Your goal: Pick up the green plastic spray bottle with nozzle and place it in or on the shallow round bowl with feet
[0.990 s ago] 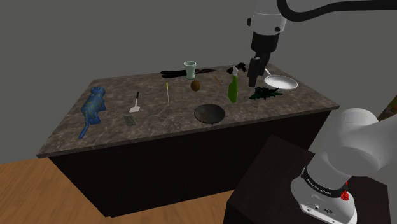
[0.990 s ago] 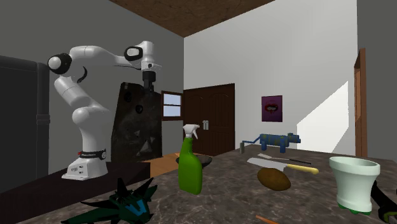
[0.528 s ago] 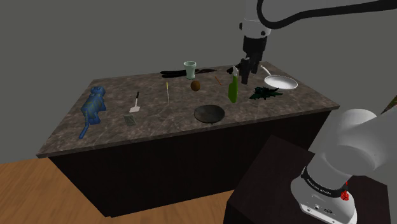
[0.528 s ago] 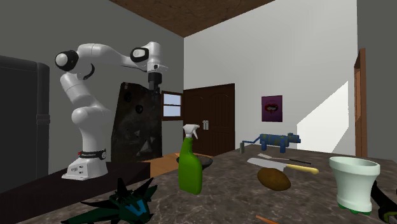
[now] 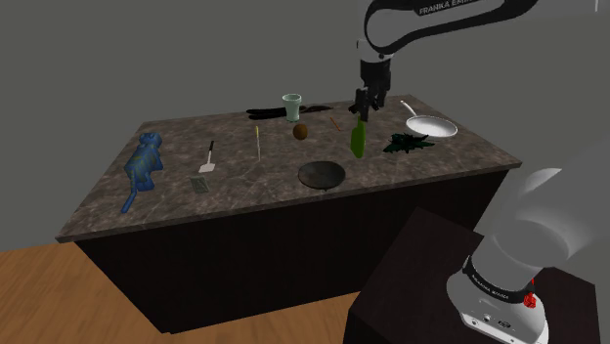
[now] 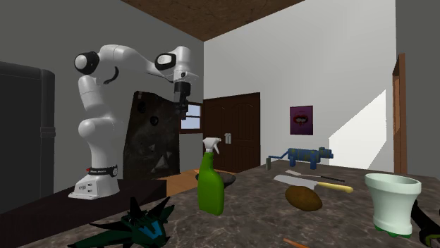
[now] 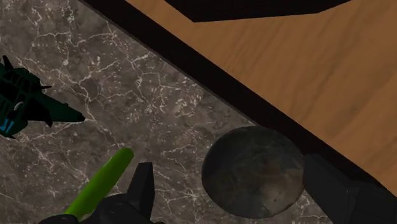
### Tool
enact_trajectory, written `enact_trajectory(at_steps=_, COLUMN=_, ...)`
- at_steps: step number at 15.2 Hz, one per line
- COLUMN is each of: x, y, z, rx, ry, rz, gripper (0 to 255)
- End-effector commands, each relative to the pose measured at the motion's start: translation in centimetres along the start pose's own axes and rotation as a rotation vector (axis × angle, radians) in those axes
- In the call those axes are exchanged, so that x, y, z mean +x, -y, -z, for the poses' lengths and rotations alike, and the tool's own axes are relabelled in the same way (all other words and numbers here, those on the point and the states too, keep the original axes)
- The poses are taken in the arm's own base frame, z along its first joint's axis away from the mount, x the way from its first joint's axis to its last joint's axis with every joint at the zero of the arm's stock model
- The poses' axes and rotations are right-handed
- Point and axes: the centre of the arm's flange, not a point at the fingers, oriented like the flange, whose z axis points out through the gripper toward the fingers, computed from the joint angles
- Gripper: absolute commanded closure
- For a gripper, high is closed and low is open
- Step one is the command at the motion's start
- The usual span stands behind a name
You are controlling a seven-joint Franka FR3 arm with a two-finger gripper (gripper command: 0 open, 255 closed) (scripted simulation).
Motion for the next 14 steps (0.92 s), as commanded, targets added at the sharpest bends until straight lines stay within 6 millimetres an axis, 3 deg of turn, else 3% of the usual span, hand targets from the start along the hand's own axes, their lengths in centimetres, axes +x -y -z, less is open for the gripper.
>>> enact_trajectory(at_steps=1, x=2.0, y=-1.4, z=-1.2, rx=-0.016, ry=0.007, rz=-0.021, gripper=0)
enact_trajectory(at_steps=14, x=12.5, y=-13.0, z=-7.0, rx=-0.112, ry=0.054, rz=-0.159, gripper=0)
